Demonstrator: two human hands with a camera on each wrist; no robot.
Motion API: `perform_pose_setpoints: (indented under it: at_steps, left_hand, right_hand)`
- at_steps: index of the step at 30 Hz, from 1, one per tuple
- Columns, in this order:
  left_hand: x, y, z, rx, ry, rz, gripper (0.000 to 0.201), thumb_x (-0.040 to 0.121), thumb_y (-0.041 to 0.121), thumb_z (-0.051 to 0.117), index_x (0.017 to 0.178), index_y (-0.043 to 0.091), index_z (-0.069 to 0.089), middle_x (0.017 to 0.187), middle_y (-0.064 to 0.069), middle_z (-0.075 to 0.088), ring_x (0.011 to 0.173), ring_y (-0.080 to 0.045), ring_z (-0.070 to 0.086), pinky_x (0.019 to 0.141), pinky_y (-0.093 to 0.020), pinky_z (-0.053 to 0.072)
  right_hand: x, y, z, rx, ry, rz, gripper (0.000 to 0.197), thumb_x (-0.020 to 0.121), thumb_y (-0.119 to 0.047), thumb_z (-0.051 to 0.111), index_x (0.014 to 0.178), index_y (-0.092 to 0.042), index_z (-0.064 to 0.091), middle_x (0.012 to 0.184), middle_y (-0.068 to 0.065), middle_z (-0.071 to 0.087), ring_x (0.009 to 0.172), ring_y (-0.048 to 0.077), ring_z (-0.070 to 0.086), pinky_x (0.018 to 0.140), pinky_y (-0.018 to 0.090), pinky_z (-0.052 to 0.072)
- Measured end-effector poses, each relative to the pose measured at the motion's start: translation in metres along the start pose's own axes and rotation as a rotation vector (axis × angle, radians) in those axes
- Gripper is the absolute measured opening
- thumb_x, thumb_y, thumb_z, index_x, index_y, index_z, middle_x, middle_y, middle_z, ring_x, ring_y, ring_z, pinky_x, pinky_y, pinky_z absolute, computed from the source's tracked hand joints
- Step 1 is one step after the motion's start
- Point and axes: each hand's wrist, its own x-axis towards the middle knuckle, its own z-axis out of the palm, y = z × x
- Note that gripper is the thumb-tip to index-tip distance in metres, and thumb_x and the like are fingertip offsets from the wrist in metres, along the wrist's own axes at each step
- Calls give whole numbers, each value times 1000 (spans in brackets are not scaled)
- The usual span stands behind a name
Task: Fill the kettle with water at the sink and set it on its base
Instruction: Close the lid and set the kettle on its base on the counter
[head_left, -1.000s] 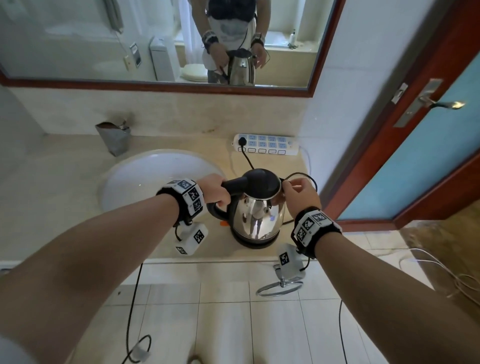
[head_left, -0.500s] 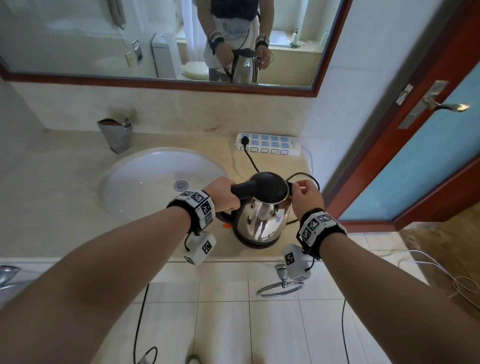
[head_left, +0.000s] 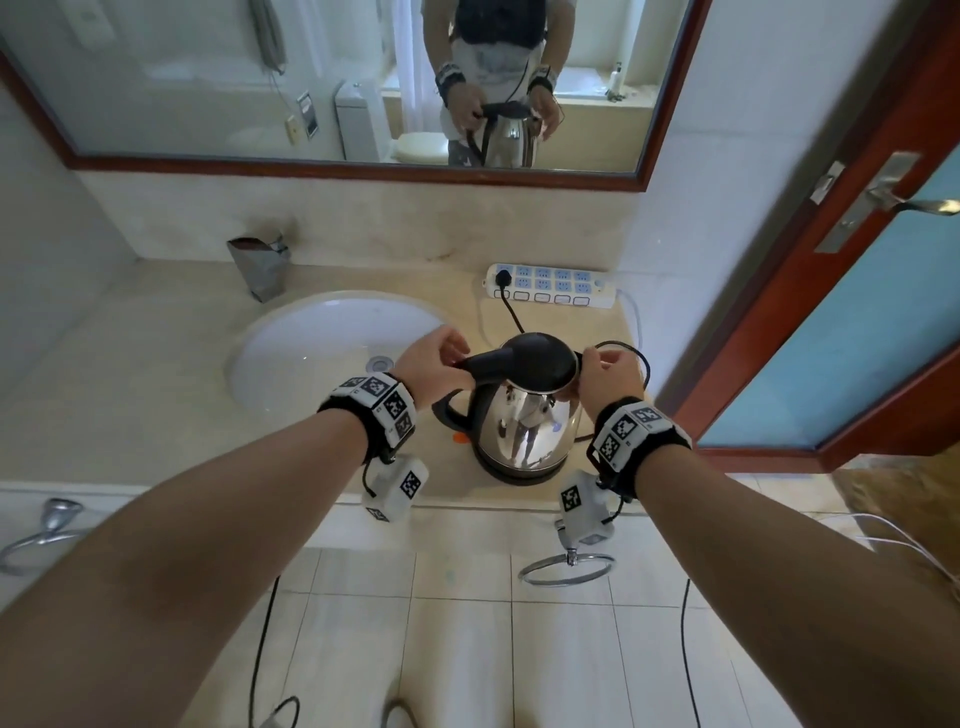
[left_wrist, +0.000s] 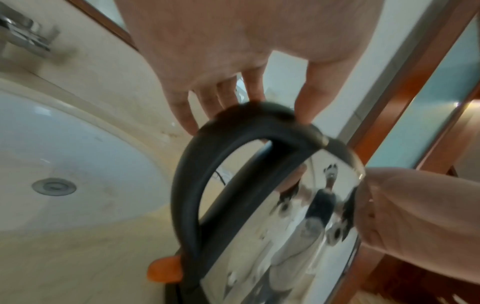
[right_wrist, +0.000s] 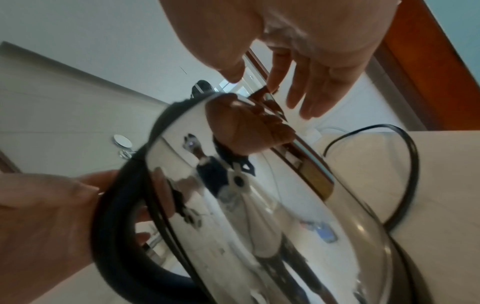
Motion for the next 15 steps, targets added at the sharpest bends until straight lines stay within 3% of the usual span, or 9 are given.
perform_pose_setpoints:
  at_steps: [2, 5, 8, 11, 12, 15]
  left_hand:
    - [-6, 3, -4, -78, 110, 6, 24, 83, 11, 60, 106, 15, 55, 102, -4, 63, 93, -18, 59, 82, -30, 50]
    - [-11, -9, -1, -184, 271, -116, 24, 87, 17, 45, 106, 15, 59, 107, -8, 66, 97, -22, 60, 89, -35, 49]
    - [-17, -32, 11, -438, 263, -250, 25, 95, 4, 35, 107, 6, 57, 95, -14, 63, 88, -25, 56, 69, -27, 47]
    - [-18, -52, 28, -404, 154, -320, 24, 100, 9, 35, 85, 16, 52, 106, -20, 60, 104, -37, 59, 94, -46, 47]
    - [-18, -55, 34, -415, 151, -334, 27, 101, 15, 33, 82, 19, 52, 112, -23, 61, 108, -38, 59, 96, -45, 46]
    - [-15, -65, 51, -594, 154, -374, 44, 102, 39, 24, 104, 14, 59, 107, -14, 64, 97, -26, 62, 90, -33, 39]
  right_hand:
    - [-11, -14, -6, -56, 80, -56, 40, 86, -34, 53, 121, -15, 51, 113, 0, 58, 90, 18, 60, 79, 30, 49]
    - [-42, -24, -15, -162, 178, -304, 28, 87, -25, 56, 113, -16, 54, 114, 2, 55, 99, 19, 57, 82, 29, 48]
    - [-72, -20, -10, -197, -53, -476, 6, 91, -26, 51, 94, -21, 54, 86, -4, 60, 79, 13, 61, 72, 27, 53]
    - [-85, -14, -5, -417, -275, -642, 24, 95, -32, 45, 73, -25, 52, 64, -7, 55, 59, 11, 55, 59, 27, 46]
    - [-86, -12, -4, -496, -329, -671, 32, 96, -34, 43, 65, -27, 47, 59, -8, 51, 55, 10, 51, 58, 27, 42]
    - [-84, -4, -2, -648, -420, -655, 40, 97, -36, 39, 58, -26, 44, 56, -6, 47, 53, 10, 46, 56, 23, 35]
